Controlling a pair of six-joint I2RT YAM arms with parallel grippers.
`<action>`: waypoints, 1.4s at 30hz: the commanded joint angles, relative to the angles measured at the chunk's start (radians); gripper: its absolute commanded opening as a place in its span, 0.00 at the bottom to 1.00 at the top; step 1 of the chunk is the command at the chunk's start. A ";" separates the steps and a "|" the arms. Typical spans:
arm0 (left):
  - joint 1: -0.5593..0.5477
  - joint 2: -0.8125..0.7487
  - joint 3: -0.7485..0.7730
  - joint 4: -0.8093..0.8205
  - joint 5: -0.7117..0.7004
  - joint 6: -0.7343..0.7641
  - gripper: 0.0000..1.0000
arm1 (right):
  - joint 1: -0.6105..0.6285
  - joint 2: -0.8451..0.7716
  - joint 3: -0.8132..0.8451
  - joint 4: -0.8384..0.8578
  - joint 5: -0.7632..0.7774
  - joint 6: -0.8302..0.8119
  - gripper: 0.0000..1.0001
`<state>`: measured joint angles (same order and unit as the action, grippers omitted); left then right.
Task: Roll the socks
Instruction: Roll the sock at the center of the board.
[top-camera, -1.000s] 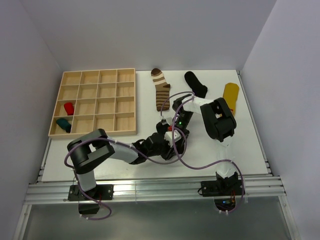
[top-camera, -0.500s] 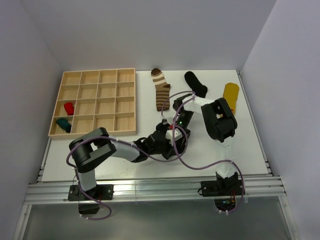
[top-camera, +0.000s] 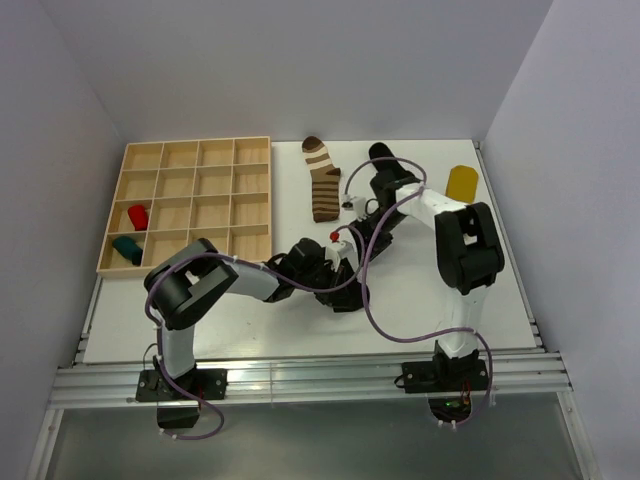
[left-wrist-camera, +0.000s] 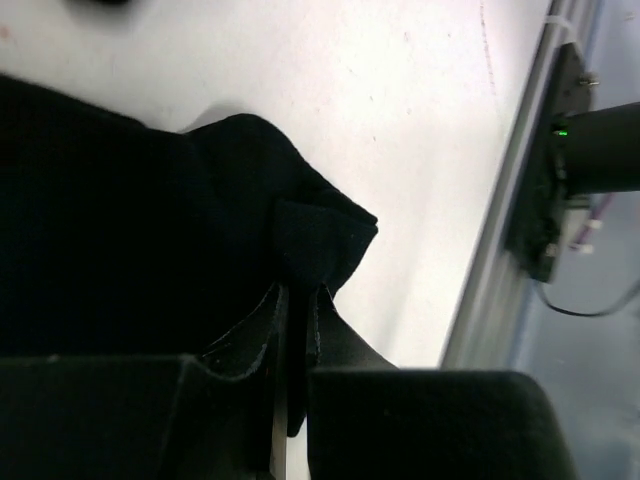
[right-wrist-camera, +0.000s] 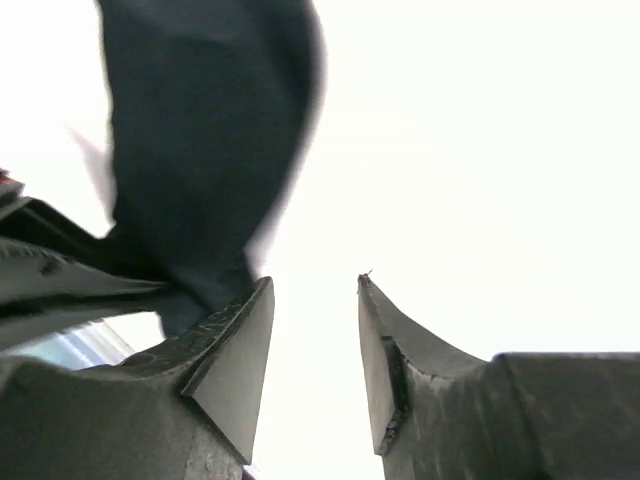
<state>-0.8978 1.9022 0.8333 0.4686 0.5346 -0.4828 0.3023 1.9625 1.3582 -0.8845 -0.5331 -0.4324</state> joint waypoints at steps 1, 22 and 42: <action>0.039 0.058 0.001 -0.234 0.134 -0.112 0.00 | -0.057 -0.094 -0.050 0.117 0.002 0.017 0.46; 0.180 0.225 0.122 -0.346 0.415 -0.300 0.00 | 0.093 -0.632 -0.516 0.309 -0.096 -0.379 0.48; 0.188 0.273 0.158 -0.416 0.433 -0.254 0.00 | 0.503 -0.774 -0.746 0.568 0.186 -0.350 0.54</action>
<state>-0.7128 2.1105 1.0046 0.1570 1.0512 -0.7757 0.7776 1.2026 0.6231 -0.4034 -0.4084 -0.7792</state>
